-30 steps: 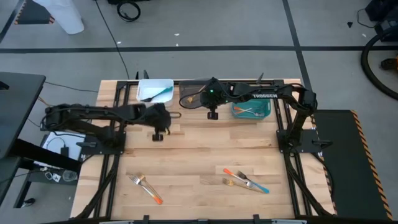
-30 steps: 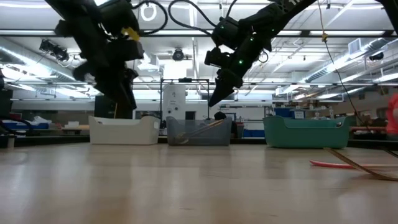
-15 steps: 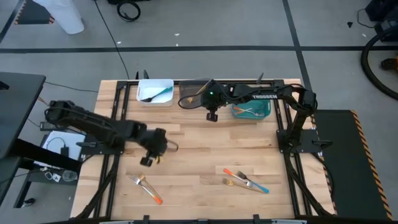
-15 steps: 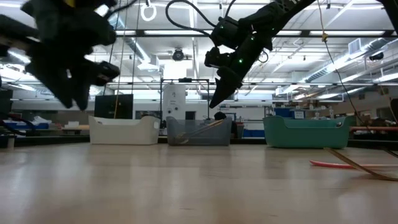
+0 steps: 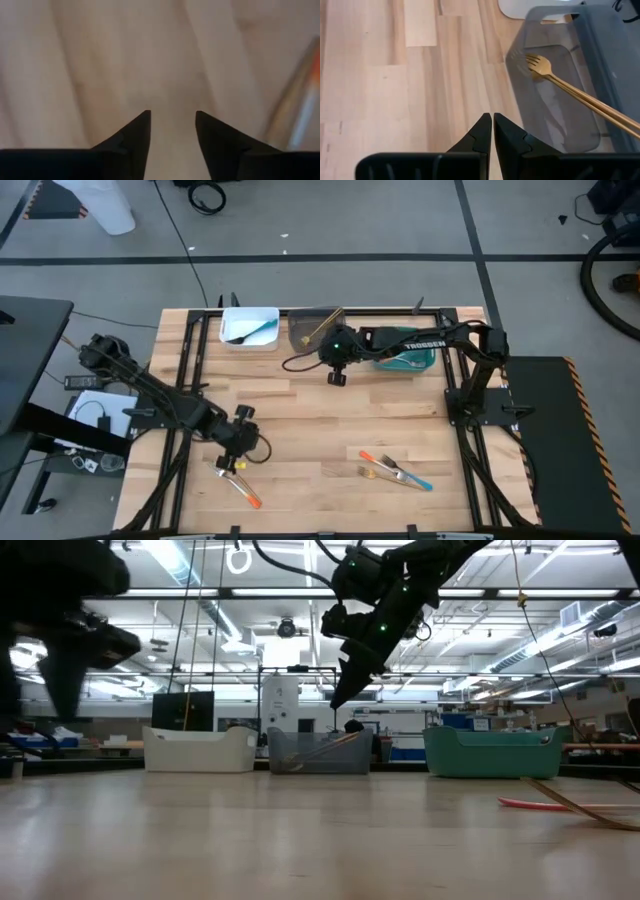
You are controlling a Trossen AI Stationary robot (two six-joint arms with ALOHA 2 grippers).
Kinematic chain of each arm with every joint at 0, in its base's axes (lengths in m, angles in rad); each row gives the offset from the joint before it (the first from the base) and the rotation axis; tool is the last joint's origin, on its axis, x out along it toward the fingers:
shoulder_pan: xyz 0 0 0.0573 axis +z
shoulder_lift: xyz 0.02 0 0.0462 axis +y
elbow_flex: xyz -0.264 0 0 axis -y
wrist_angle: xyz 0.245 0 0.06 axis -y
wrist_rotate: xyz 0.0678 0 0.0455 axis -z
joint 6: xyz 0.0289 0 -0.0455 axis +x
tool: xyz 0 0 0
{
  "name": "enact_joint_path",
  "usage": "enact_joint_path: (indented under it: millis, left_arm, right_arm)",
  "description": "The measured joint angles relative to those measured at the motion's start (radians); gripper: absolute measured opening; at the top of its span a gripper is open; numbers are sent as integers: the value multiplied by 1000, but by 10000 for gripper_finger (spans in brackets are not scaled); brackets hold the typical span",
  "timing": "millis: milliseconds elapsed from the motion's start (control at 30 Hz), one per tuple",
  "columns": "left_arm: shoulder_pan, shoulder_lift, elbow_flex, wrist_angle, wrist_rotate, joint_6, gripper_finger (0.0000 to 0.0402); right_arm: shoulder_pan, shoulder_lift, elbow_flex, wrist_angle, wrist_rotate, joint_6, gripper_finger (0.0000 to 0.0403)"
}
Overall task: Sort silverware by color (type)
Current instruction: Put the gold fork into the black bin
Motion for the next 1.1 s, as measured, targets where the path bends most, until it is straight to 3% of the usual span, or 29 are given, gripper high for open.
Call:
enact_joint_path:
  millis: [133, 400, 800, 1100]
  left_arm:
    - [-78, 38, 1, 20, 31, -67, 188]
    - [-206, 138, 1, 89, 33, -169, 172]
    - [-255, 250, 104, -10, 41, -181, 164]
    - [-289, 297, 106, -17, 46, -183, 164]
  right_arm:
    - [23, 0, 0, 4, 5, 1, 29]
    - [49, 0, 0, 36, 6, 22, 29]
    - [71, 0, 0, 46, 6, 48, 29]
    - [77, 0, 0, 53, 5, 48, 29]
